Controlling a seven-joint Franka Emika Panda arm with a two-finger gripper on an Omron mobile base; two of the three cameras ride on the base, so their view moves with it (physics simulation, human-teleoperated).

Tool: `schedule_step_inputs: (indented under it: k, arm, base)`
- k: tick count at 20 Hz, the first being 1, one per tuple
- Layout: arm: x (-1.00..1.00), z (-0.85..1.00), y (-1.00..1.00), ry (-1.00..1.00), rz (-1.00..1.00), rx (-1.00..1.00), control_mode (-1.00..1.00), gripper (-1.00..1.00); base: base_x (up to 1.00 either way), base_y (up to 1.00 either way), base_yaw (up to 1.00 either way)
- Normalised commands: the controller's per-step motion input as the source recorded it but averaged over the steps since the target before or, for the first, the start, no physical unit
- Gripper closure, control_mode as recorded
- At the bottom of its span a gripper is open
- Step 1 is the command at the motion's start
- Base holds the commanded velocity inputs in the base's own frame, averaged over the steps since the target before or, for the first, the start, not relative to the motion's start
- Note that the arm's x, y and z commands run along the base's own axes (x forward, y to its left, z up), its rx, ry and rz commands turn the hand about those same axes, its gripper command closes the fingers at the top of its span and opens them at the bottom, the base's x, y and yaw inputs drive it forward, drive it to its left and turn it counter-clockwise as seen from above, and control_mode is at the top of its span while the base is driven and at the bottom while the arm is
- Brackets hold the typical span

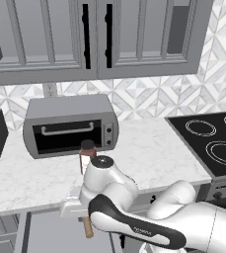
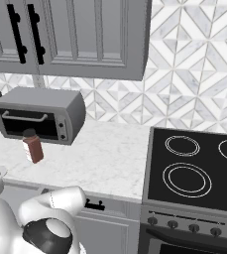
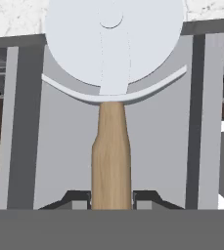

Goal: Pick the pizza cutter from the drawer and place it on the counter.

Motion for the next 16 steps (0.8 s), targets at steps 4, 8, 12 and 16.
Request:
schedule_step_inputs:
  k: [4,8,12,16]
  arm:
    - [0.55,0.86,-0.66,-0.01,-0.02,0.00,-1.00,1.00]
    - [0.74,0.63,-0.95,0.02,-0.08,0.00,-1.00,1.00]
    - [1.00,0.46,-1.00,0.08,-0.07,0.01,-1.00,1.00]
    - [1.00,0.09,-1.00,0.01,-0.04,0.00,-1.00,1.00]
  base:
    - [0.00,0.00,0.00]
    - [0.00,0.00,0.00]
    - [0.00,0.00,0.00]
    - [0.00,0.00,0.00]
